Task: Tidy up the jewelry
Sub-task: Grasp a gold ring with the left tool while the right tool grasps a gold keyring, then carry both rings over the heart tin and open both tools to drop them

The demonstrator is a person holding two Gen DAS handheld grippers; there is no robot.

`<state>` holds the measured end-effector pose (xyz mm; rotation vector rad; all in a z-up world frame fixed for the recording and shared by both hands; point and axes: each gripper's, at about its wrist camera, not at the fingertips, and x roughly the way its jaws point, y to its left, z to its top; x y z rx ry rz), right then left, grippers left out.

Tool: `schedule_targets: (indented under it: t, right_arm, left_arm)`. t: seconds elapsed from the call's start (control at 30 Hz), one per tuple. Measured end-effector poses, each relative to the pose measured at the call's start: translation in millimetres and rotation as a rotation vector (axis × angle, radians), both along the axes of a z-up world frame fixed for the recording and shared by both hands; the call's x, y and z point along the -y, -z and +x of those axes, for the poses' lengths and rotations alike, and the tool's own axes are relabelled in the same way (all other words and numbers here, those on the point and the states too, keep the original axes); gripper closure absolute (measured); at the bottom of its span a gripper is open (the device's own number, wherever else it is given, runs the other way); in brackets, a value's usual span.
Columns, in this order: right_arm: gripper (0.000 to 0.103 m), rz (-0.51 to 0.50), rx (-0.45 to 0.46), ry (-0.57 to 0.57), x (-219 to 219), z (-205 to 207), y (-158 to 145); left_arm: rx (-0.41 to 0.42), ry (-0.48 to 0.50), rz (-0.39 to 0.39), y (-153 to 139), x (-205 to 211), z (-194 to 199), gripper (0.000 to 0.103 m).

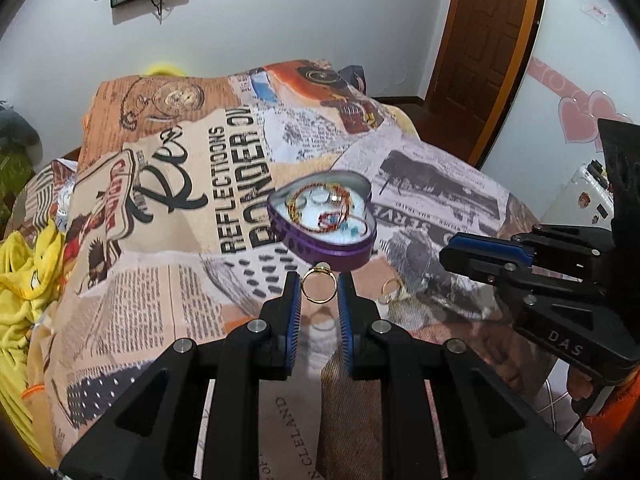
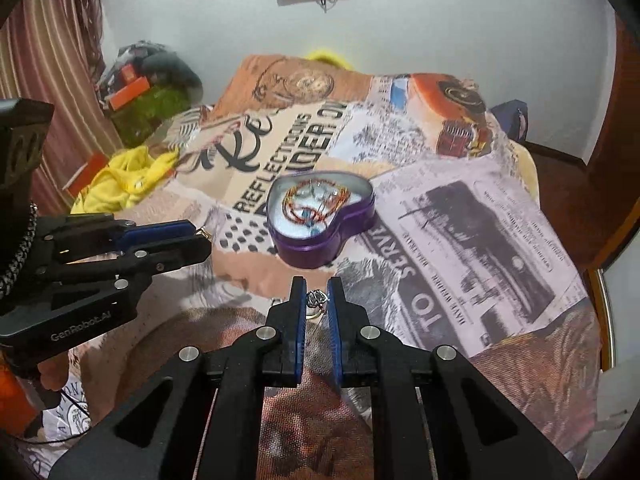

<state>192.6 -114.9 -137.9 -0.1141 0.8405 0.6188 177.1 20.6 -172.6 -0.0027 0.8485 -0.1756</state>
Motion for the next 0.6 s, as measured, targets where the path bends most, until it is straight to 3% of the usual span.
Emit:
schedule_targets:
  t: [0.6]
  right_arm:
    - [0.094, 0.055, 0.088, 0.018, -4.1, 29.4, -33.5]
  left_arm:
    - [0.05, -0.006, -0.003, -15.3, -1.3, 35.9, 0.086]
